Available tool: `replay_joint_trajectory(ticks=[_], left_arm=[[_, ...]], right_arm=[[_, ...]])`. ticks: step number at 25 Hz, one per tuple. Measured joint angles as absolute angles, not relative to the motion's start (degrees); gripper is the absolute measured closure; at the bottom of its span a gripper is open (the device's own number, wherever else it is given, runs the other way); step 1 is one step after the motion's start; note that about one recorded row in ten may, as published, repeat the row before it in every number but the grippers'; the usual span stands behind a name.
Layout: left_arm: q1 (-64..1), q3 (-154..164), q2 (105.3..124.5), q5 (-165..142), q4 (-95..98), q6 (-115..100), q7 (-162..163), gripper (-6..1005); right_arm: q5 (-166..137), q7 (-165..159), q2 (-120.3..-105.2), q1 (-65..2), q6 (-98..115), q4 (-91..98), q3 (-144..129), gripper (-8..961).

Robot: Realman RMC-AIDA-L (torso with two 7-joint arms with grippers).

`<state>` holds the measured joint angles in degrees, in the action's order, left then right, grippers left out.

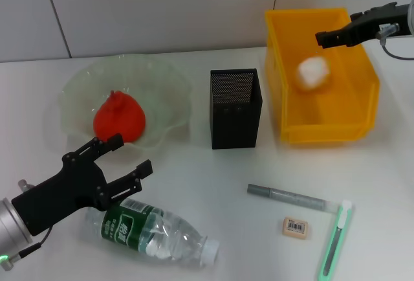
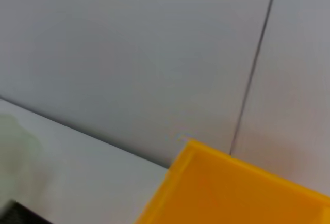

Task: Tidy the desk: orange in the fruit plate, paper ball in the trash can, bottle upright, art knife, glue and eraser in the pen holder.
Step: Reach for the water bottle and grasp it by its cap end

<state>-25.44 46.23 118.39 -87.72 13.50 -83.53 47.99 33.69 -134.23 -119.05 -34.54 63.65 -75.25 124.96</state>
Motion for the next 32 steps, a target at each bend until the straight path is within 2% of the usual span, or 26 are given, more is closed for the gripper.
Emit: replay_joint_trajectory(ticks=[6,12,18,24,32], left_arm=[[-24.7,46.2,118.39,-87.7,14.7,-84.9,48.0,246],[-23.7,46.2,118.34,-87.7,16.5,-87.5,48.0,249],[-22.1,50.4,118.20,-87.7,21.4,-91.0,49.1,253],[-21.2,63.0,118.33,-87.9,34.1,-91.6,58.9,257],[-20.9,73.6,118.56,-99.1,61.6,-90.6,79.4,261]], right_arm=[[49.9,-129.5,-118.80,-29.2,71.5,-83.0,125.2,110],[69.5,-116.9,-119.31,-20.3,79.0,-84.4,125.3,111],[86.2,-97.9,-119.16,-11.8,86.3,-72.7,125.7,111],[87.4,-81.0,-119.08,-8.7,92.0,-58.2,126.7,112],[87.2,-70.4,-118.67,-8.8,93.3,-44.5,131.4,113]])
